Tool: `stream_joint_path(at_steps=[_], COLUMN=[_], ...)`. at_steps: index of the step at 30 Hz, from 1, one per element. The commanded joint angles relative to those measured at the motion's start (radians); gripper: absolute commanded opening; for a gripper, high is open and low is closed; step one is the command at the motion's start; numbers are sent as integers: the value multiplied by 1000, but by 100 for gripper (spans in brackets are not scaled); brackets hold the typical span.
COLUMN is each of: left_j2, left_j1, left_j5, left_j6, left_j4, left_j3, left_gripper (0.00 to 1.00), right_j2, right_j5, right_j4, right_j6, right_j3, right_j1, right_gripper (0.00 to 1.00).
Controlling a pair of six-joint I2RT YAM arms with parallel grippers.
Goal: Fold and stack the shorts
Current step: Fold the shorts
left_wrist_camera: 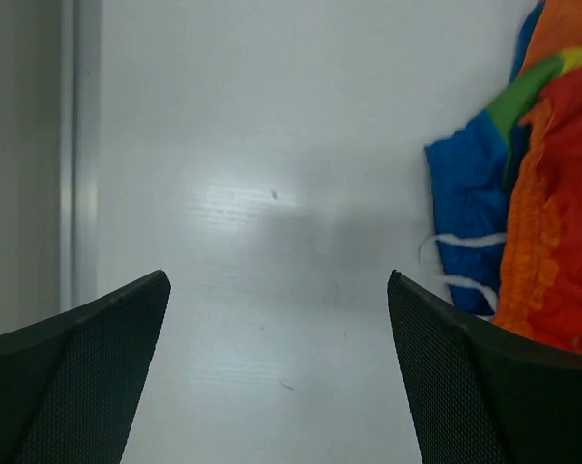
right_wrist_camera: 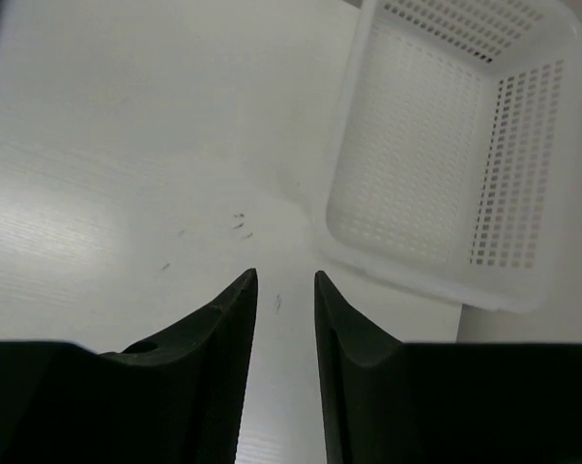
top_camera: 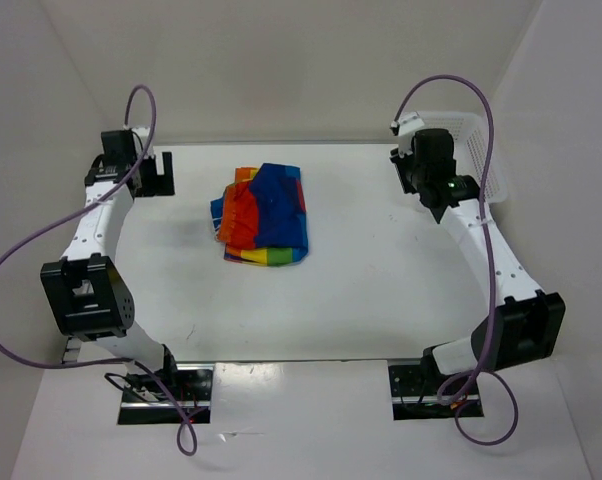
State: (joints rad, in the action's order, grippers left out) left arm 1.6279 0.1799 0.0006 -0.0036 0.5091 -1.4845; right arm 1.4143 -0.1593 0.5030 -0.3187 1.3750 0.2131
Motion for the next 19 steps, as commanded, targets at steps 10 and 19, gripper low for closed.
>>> stream_joint_path(at_steps=[10,19], left_j2=[-165,-218], left_j1=[10,10], left_j5=[-22,-10], left_j6=[4,4], left_j4=[-24,-44], left_j3=[228,268], left_gripper=[100,100], right_j2=[-141,-182], right_j5=[-9,-9], right_j4=[-38,-38], right_j6=[-40,-40], right_j3=[-134,-162], right_j1=[-6,-6], right_gripper=[39,47])
